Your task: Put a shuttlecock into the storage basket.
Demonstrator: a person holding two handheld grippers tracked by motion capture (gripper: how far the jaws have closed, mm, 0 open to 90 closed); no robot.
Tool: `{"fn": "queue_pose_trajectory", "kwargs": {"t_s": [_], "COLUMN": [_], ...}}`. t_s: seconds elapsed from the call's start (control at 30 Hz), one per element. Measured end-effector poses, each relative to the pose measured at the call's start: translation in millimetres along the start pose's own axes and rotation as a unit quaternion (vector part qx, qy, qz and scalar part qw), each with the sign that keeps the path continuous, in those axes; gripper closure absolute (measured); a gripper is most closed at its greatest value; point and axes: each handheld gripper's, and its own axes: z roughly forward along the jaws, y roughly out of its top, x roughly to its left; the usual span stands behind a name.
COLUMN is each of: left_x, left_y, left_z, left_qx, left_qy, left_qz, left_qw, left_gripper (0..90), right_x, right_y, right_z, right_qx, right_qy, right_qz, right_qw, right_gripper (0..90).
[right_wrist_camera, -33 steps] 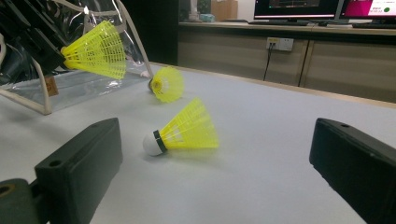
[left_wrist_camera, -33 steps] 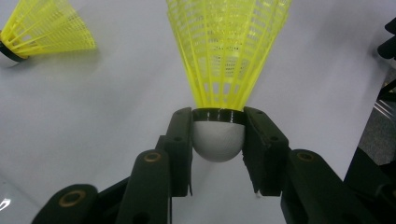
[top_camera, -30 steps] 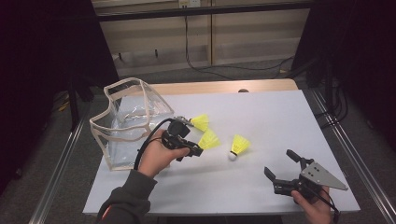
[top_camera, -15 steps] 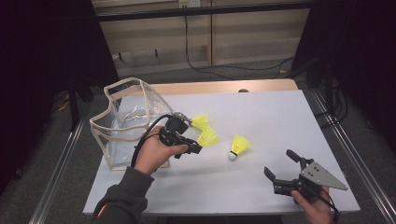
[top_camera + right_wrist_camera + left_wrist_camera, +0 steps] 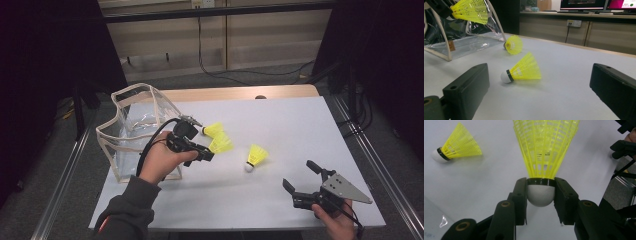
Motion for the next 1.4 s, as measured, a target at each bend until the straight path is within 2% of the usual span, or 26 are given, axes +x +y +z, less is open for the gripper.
{"fn": "queue_pose_trajectory", "kwargs": {"t_s": [0.37,0.67,1.4], "left_x": [2.4,2.3,8.6], "left_y": [3.3,7.0,14.9], "left_z": [-9.8,-14.3,-30.7], "left_qx": [0.003,0.000,0.003], "left_qy": [0.005,0.003,0.011], "left_qz": [0.002,-0.008,-0.014], "left_qw": [1.0000,1.0000,0.9998], "left_gripper": [64.8,64.8,64.8], "right_x": [-0.4,-0.1,0.3], "right_y": [0.1,0.1,0.5], "right_z": [-0.3,-0.2,-0.7], "right_qx": [0.000,0.000,-0.001], "right_qy": [0.000,0.001,0.002], "right_qz": [0.000,0.001,0.001], "right_qw": [1.0000,1.0000,1.0000], "right_gripper": [2.2,2.2,2.2]}}
